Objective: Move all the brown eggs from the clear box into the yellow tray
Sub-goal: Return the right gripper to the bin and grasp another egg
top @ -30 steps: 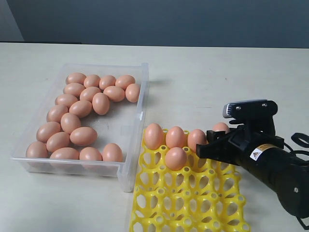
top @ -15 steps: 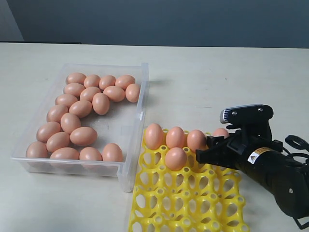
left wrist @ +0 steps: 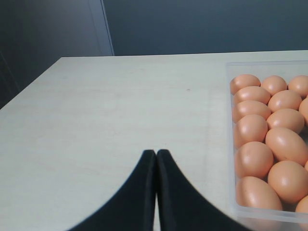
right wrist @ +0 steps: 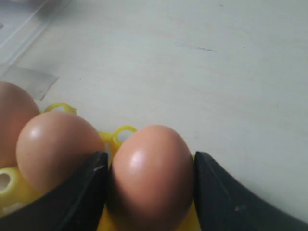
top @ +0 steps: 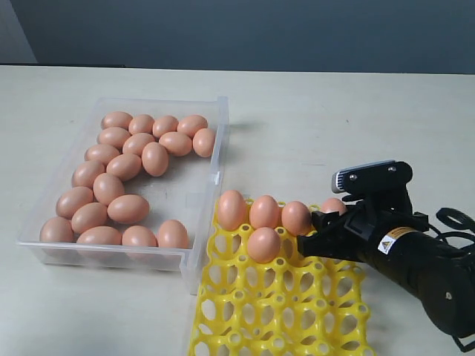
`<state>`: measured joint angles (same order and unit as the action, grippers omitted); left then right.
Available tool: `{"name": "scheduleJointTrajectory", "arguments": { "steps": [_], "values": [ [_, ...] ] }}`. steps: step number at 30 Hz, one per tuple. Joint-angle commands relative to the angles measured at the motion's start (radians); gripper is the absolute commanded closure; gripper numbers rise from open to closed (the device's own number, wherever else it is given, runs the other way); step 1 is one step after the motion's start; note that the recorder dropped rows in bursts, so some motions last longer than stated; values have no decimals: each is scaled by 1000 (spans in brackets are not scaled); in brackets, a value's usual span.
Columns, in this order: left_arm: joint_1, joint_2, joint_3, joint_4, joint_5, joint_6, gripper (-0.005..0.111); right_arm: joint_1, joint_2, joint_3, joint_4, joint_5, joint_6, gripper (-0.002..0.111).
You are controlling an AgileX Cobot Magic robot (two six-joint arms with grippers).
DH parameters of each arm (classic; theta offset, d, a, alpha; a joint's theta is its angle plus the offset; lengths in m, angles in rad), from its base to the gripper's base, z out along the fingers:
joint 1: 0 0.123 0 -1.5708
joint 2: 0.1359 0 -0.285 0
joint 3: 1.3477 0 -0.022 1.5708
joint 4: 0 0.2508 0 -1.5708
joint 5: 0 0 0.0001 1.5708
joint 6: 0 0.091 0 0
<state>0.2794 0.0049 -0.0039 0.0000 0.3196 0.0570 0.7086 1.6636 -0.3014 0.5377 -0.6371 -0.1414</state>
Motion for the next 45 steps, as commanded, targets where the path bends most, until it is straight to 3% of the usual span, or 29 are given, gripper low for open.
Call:
{"name": "scheduleJointTrajectory", "arguments": {
  "steps": [1,5,9,19,21,26,30,33,38,45],
  "values": [
    [-5,-5,4,0,-11,0,106,0,-53,-1,-5,2,-3,62],
    [-5,-5,4,0,-11,0,106,0,-76,-1,-7,67,-5,62],
    [-5,-5,4,0,-11,0,106,0,-76,-3,-9,67,-8,47],
    [-5,-5,4,0,-11,0,106,0,-142,-26,-2,-40,-14,47],
    [-5,-5,4,0,-11,0,106,0,-186,-87,-2,65,-14,47],
    [-5,-5,4,0,-11,0,106,0,-185,-349,-104,559,-24,47],
    [-5,-5,4,0,-11,0,106,0,-106,-652,-183,811,-39,47],
    [-5,-5,4,0,-11,0,106,12,33,-926,-177,1122,-86,47],
    [-5,-5,4,0,-11,0,106,96,304,-1198,-162,1351,-368,47],
    [-5,-5,4,0,-11,0,106,122,495,-1340,-174,1384,-472,47]
  ]
}}
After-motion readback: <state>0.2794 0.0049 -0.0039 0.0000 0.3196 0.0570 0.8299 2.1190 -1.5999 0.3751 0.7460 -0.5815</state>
